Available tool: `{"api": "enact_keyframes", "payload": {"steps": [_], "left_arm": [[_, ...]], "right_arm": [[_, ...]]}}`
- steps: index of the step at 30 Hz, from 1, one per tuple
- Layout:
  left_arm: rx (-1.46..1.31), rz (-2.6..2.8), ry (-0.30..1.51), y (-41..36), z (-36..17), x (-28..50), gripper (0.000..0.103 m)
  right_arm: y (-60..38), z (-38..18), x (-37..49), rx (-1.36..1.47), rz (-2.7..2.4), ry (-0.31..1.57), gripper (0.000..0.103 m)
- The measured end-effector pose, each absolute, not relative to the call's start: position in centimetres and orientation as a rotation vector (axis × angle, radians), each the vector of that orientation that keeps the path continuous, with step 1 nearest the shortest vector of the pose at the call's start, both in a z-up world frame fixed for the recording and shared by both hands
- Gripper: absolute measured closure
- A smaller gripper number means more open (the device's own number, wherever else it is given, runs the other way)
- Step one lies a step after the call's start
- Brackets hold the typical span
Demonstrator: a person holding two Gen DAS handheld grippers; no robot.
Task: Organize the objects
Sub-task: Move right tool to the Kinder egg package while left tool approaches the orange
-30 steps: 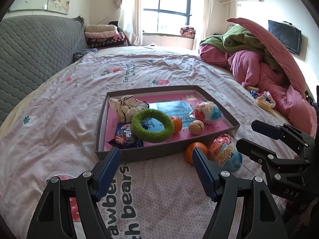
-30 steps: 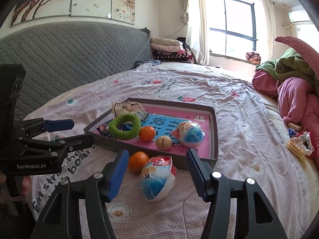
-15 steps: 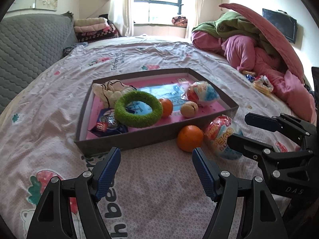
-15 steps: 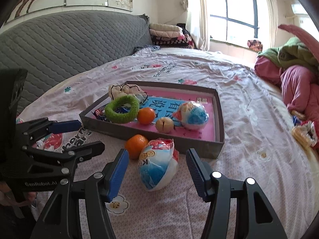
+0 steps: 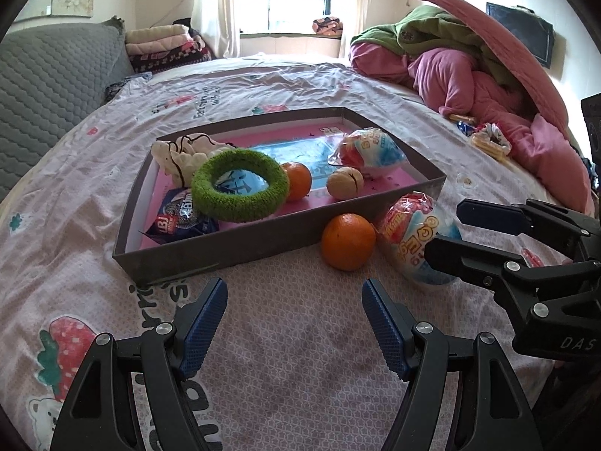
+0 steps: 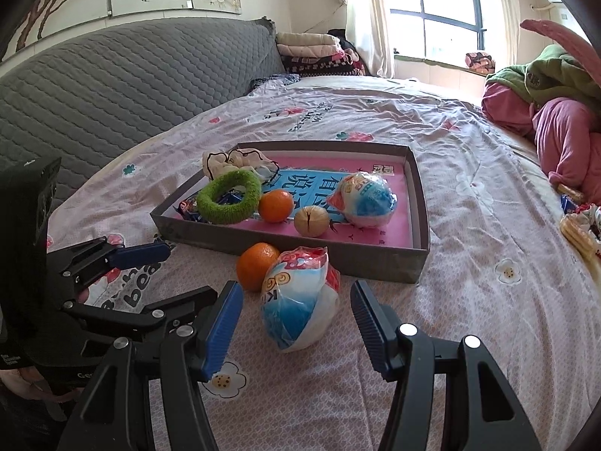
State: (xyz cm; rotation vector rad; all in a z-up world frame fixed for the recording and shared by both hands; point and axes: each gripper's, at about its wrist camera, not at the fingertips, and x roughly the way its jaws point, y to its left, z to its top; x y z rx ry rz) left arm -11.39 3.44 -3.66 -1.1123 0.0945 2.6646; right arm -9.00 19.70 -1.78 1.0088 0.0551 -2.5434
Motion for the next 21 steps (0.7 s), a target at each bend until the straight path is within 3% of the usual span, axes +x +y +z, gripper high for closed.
{"api": "enact_keyframes", "payload": {"steps": [21], "left_arm": [[-1.098, 2.615, 0.139, 4.9, -4.6, -11.7, 0.028]], "right_arm": [[20.7, -3.1, -10.4, 1.101, -2.52, -0.098, 0.044]]}}
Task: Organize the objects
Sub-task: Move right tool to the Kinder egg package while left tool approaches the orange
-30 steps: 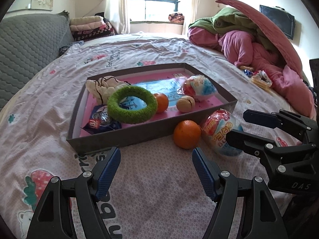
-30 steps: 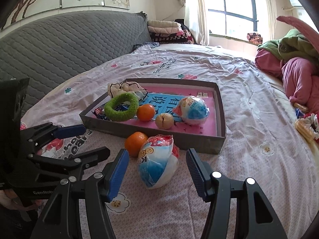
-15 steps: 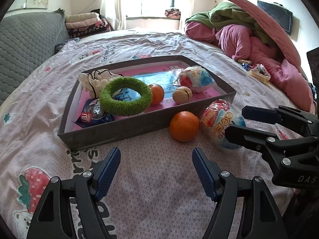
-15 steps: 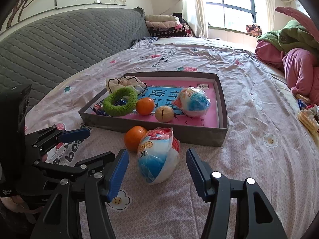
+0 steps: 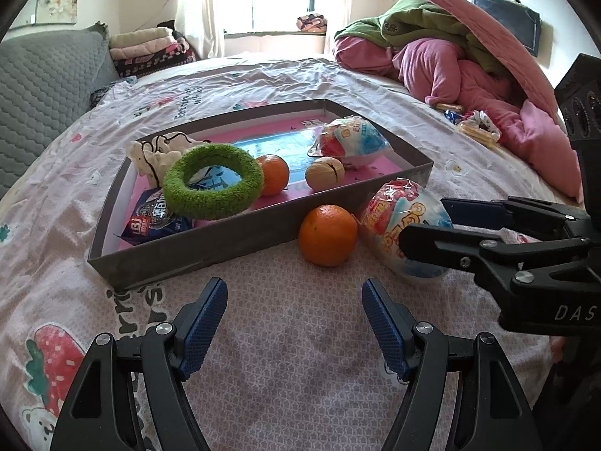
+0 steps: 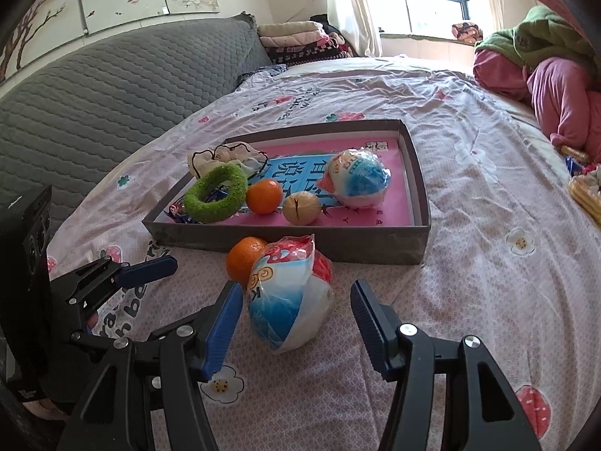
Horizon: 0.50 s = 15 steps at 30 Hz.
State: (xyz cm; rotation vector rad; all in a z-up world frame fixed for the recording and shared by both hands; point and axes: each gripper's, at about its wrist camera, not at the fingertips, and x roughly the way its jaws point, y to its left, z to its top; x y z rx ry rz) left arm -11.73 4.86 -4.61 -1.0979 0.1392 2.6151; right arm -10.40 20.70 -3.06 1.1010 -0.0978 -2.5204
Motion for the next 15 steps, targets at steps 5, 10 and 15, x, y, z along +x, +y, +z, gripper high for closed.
{"api": "enact_keyframes", "payload": {"steps": [5, 10, 15], "left_arm": [[-1.092, 2.604, 0.148, 5.2, -4.9, -12.1, 0.028], [-1.095, 2.602, 0.139, 5.4, -5.2, -12.7, 0.028], [-1.108, 2.604, 0.128, 5.5, -5.5, -13.4, 0.028]], "right_arm": [[20.4, -3.5, -10.8, 1.119, -2.514, -0.093, 0.044], [20.3, -3.8, -11.2, 1.129, -2.512, -0.094, 0.044], [20.1, -3.9, -11.4, 1.135, -2.502, -0.094, 0.044]]}}
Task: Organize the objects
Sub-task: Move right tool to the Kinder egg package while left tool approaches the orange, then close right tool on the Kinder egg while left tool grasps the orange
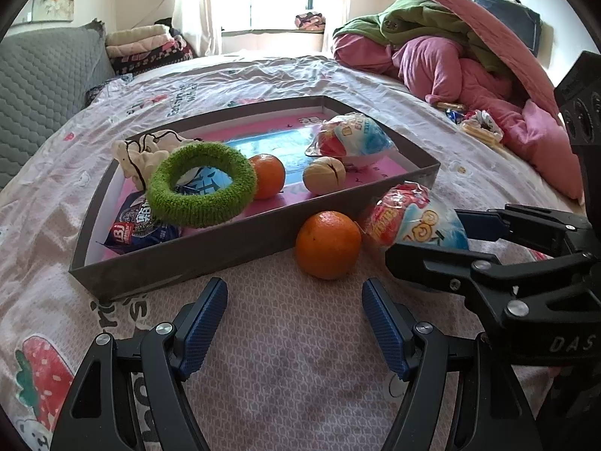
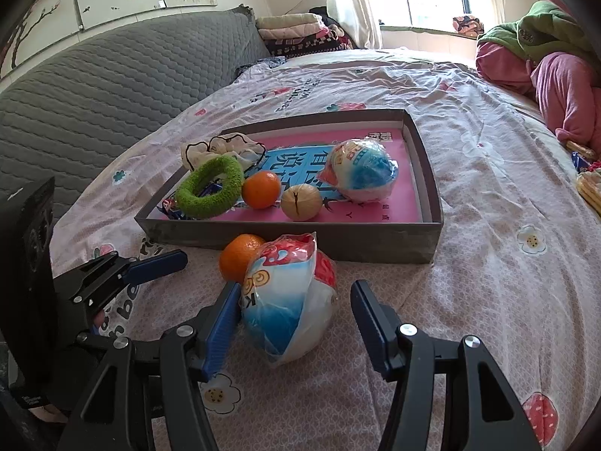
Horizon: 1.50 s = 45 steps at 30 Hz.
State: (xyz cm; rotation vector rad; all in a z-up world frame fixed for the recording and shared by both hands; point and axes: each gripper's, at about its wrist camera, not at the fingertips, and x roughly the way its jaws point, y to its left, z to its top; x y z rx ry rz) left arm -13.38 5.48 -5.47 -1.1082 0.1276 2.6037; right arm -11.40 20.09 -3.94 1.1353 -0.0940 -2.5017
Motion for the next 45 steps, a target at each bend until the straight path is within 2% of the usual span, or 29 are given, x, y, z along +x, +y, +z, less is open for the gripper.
{"api": "enact_keyframes", "payload": {"steps": [15, 19, 40, 43, 45], "left_arm": [[-1.126, 2.603, 0.118, 5.7, -5.7, -14.8, 0.028], [-1.119, 2.601, 0.119, 6.0, -5.6, -15.0, 0.028], [-1.136, 2.576, 0.133, 7.4, -5.9, -16.0, 0.027], [-1.136, 2.586, 0.125, 7.4, -5.9, -16.0, 0.032], [-1.137, 2.592, 0.108, 7.2, -5.8, -16.0, 0.041]], "right_arm": [[20.4, -4.6, -12.2, 1.161, -2.501, -0.114, 0.044], [20.9, -4.5, -12.2, 1.162, -2.522, -0.116, 0.05], [22.7, -4.4, -12.8, 1.163, -2.557, -0.161, 0.053], [22.8, -4.3, -12.8, 1.164, -2.557, -0.169, 0.053], [22.8, -4.3, -12.7, 1.163, -2.56, -0.169, 0.053]]}}
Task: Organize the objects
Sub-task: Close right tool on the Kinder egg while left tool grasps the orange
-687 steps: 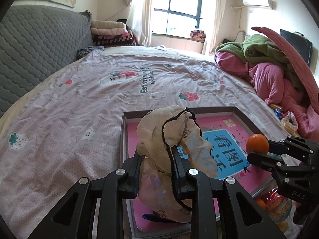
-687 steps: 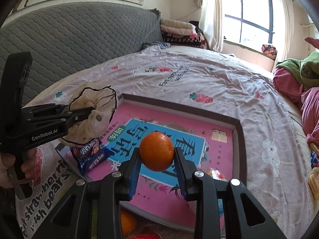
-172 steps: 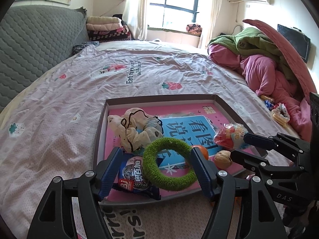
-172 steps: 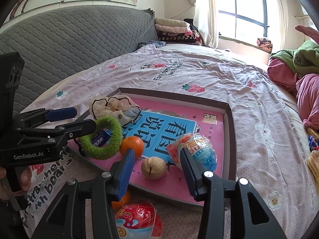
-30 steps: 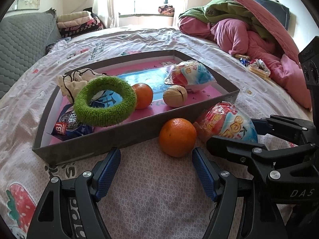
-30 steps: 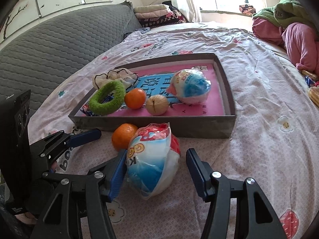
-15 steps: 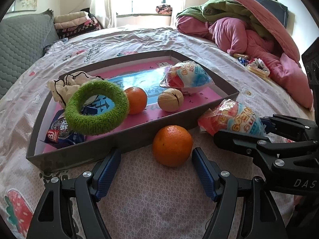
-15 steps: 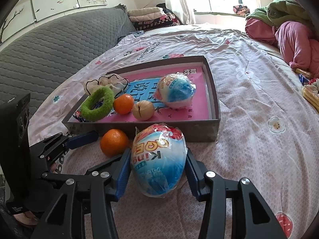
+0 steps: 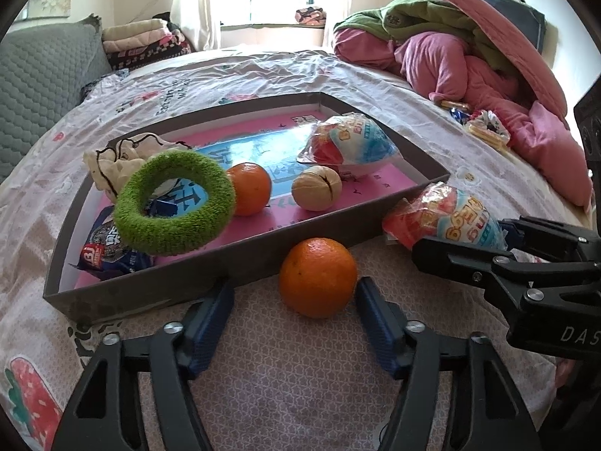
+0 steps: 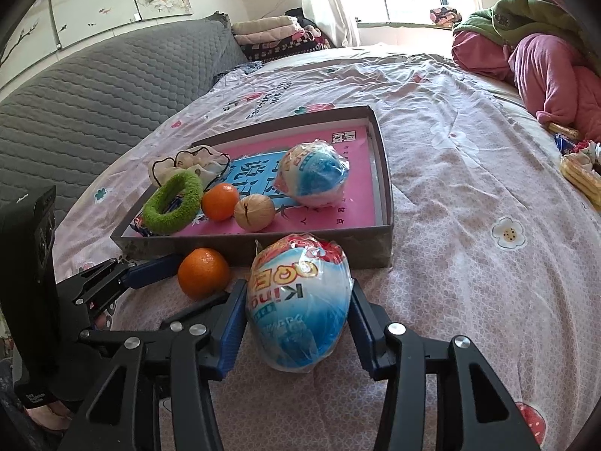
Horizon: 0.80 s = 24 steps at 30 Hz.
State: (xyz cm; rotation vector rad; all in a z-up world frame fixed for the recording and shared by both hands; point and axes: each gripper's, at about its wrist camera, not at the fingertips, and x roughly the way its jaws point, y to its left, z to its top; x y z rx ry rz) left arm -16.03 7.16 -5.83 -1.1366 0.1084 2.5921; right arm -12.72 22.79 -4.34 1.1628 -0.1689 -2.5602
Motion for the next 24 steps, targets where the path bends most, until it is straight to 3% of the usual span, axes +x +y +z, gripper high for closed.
{"api": "enact_keyframes", "payload": {"steps": [1, 3, 5, 8, 24], "left_arm": [[-1.136, 2.59, 0.097, 7.0, -5.8, -16.1, 0.041], [-1.128, 2.546, 0.066, 7.0, -5.9, -16.1, 0.06], [-1.113, 2.538, 0.087, 7.5, -5.8, -15.9, 0.065], [-1.101, 2.556, 0.133, 8.0, -5.7, -15.6, 0.066], [-1.038, 2.586, 0.021, 6.1, -3.1, -14.9, 0.066]], "right_arm": [[22.8, -4.3, -12.7, 1.163, -2.559, -0.171, 0.053], [22.9, -4.3, -12.7, 1.164, -2.559, -0.173, 0.053], [22.9, -4.4, -12.7, 1.164, -2.56, -0.168, 0.053], [22.9, -4.4, -12.7, 1.164, -2.56, -0.161, 0.053], [22.7, -2.5, -11.6, 1.023, -2.598, -0.115, 0.053]]}}
